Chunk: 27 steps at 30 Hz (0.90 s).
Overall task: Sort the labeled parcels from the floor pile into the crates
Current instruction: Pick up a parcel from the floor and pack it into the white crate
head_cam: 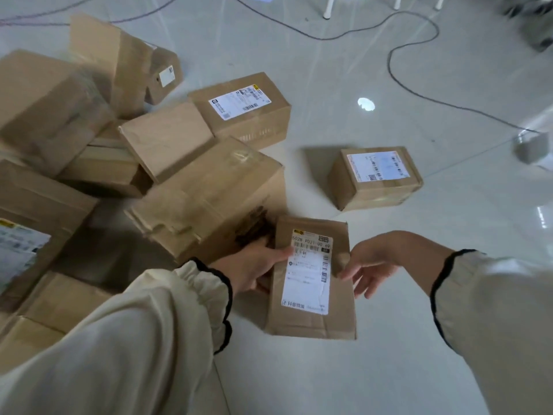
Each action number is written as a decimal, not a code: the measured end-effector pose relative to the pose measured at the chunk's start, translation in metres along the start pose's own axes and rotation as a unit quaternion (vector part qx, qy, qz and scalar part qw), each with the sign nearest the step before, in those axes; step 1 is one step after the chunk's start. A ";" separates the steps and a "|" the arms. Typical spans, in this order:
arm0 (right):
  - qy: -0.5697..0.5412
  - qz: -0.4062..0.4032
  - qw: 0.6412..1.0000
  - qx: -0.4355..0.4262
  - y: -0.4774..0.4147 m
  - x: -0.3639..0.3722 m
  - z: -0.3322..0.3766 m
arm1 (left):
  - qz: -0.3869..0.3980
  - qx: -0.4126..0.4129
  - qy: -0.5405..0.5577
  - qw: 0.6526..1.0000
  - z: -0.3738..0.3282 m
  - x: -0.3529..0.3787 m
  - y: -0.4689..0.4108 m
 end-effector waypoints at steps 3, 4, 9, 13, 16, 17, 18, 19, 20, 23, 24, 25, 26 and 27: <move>0.005 0.008 1.000 0.003 -0.002 0.002 0.005 | -0.004 0.000 -0.010 1.000 0.005 -0.003 -0.005; -0.003 0.014 1.000 0.000 -0.003 0.003 0.006 | -0.004 0.004 -0.008 1.000 0.005 -0.004 -0.007; -0.054 0.027 0.998 -0.028 -0.011 0.003 0.013 | -0.018 0.014 -0.016 1.000 0.001 -0.014 -0.009; -0.123 0.046 0.987 -0.091 -0.010 0.025 0.019 | -0.025 0.044 -0.018 0.999 -0.015 -0.021 0.010; -0.208 0.034 0.971 -0.113 0.008 0.043 0.007 | -0.033 0.061 -0.042 0.997 -0.029 -0.021 0.045; -0.232 0.024 0.965 -0.123 0.021 0.045 0.003 | -0.031 0.067 -0.039 0.997 -0.035 -0.019 0.059; -0.246 0.017 0.960 -0.132 0.038 0.045 0.000 | -0.027 0.070 -0.032 0.997 -0.042 -0.018 0.075; -0.252 0.016 0.958 -0.135 0.058 0.044 -0.001 | -0.022 0.073 -0.035 0.996 -0.051 -0.017 0.091; -0.255 0.020 0.957 -0.135 0.082 0.044 0.000 | -0.016 0.077 -0.043 0.996 -0.062 -0.016 0.110; -0.273 0.022 0.952 -0.136 0.172 0.037 0.005 | -0.006 0.078 -0.038 0.996 -0.106 -0.010 0.181; -0.283 0.013 0.949 -0.137 0.209 0.033 0.009 | -0.007 0.078 -0.036 0.996 -0.125 -0.008 0.207; -0.296 0.003 0.946 -0.134 0.246 0.028 0.010 | -0.006 0.073 -0.038 0.997 -0.144 -0.004 0.235; -0.310 -0.005 0.942 -0.127 0.286 0.025 0.009 | -0.003 0.066 -0.039 0.997 -0.163 0.002 0.265; -0.318 -0.010 0.940 -0.123 0.326 0.023 0.009 | -0.004 0.061 -0.041 0.997 -0.184 0.008 0.297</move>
Point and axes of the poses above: each hand's wrist, its own y-axis away from the middle knuckle, its own x-axis out of the palm, z = x × y, the point moved 6 cm from there along -y, towards the middle knuckle, and after that the axes turned 2 degrees about -z, right-handed, at the moved point
